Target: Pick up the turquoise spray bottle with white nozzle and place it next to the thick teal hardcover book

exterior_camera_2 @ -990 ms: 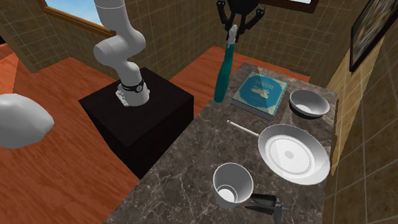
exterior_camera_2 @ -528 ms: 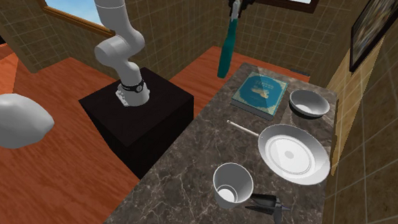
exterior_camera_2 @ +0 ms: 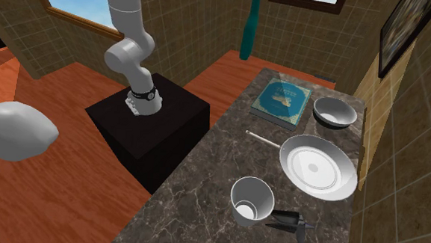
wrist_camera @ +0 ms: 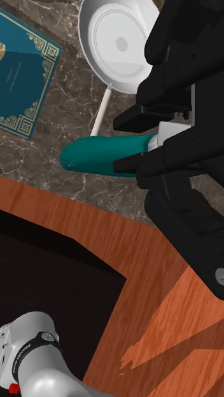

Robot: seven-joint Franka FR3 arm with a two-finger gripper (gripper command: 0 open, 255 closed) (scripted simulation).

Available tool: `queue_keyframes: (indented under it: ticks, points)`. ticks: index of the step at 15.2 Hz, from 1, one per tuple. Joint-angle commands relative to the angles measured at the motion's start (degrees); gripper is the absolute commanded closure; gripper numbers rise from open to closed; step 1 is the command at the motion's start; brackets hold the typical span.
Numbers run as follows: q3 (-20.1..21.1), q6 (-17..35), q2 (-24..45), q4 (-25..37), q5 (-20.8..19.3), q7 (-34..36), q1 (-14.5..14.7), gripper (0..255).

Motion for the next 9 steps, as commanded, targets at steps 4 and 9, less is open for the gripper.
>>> queue_keyframes:
  ticks: [4,9]
  points:
    - [0.88,1.00,-0.01,-1.29,0.27,2.83,1.47,255]
    - [0.30,7.79,-5.17,-12.87,2.73,2.18,-0.65,255]
